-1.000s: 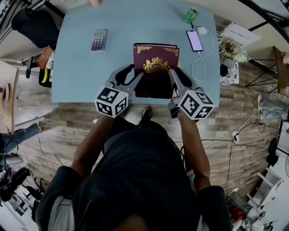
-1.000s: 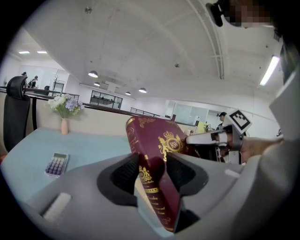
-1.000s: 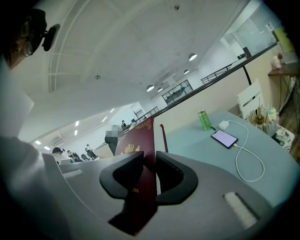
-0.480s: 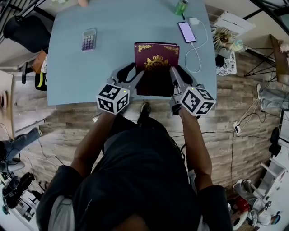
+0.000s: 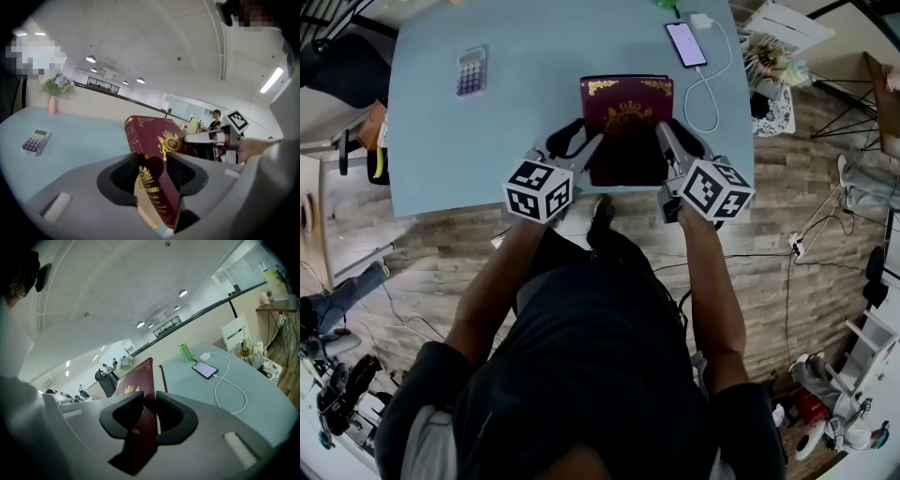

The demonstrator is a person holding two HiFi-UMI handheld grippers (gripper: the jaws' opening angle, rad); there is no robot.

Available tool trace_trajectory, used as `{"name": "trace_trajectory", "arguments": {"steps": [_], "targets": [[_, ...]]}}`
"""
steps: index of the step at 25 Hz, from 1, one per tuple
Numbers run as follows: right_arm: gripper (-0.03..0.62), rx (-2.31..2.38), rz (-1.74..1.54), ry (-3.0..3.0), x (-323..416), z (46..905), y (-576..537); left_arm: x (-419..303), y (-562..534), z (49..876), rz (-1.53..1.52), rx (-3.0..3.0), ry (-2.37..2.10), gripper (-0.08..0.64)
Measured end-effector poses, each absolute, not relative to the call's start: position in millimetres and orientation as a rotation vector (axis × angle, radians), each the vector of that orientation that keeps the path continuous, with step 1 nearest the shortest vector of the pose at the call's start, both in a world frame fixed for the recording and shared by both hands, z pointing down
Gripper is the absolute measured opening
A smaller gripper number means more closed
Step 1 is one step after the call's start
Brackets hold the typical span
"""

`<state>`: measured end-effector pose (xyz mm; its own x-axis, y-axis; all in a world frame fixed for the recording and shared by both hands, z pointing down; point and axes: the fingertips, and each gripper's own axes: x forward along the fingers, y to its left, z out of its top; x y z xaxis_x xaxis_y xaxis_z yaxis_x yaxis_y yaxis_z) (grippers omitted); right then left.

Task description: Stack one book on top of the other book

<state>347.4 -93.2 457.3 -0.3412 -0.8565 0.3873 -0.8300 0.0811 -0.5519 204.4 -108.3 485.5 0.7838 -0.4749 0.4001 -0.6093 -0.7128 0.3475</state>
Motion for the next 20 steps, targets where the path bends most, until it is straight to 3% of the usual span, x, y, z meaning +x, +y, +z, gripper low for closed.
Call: {"name": "trace_trajectory", "arguments": {"steps": [20], "targets": [[0.082, -1.830, -1.343, 2.197, 360.4, 553.7, -105.4, 216.1, -120.5, 571.4, 0.513, 2.377, -0.737, 0.225]]}}
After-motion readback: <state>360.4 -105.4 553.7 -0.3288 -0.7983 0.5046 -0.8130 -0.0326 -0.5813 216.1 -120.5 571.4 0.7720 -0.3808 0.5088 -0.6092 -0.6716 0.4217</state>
